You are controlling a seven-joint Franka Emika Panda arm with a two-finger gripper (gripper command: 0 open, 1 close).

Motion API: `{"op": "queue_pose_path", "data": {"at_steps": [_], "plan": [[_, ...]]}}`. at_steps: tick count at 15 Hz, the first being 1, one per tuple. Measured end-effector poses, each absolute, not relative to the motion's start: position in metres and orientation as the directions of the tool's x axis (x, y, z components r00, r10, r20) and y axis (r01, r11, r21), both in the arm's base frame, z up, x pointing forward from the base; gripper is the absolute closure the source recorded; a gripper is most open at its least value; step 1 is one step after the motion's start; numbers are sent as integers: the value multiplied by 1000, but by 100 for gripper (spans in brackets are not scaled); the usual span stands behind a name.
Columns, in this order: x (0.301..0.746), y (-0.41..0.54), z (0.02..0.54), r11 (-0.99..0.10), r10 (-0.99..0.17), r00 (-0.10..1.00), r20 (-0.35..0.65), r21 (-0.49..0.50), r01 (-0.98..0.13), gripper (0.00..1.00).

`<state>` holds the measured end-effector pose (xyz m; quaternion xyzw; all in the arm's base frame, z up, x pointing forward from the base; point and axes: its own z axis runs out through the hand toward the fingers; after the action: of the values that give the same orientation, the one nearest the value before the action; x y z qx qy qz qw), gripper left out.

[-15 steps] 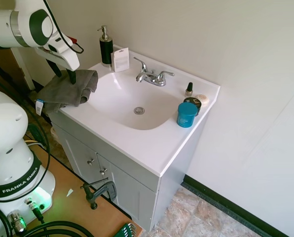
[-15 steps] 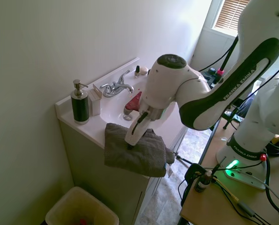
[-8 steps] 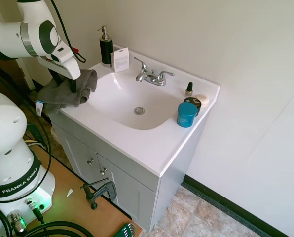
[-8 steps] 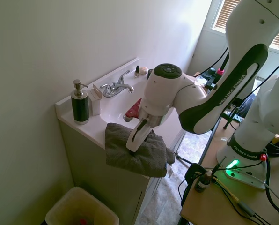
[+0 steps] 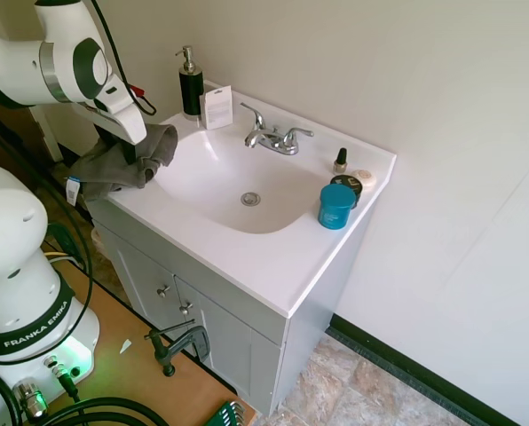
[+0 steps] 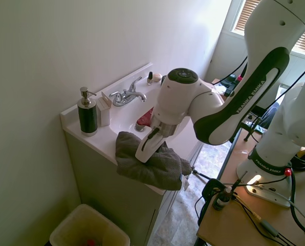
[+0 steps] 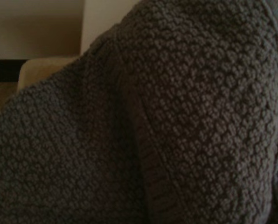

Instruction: Sanitize the sink

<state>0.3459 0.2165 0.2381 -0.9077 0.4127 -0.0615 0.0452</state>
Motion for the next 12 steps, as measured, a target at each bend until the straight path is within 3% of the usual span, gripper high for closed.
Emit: {"op": "queue_pose_path", "data": {"at_steps": [6, 12], "plan": [[399, 154, 236, -444, -895, 446, 21, -140, -885, 100], [432, 78, 173, -281, -951, 277, -135, 8, -960, 100]]}}
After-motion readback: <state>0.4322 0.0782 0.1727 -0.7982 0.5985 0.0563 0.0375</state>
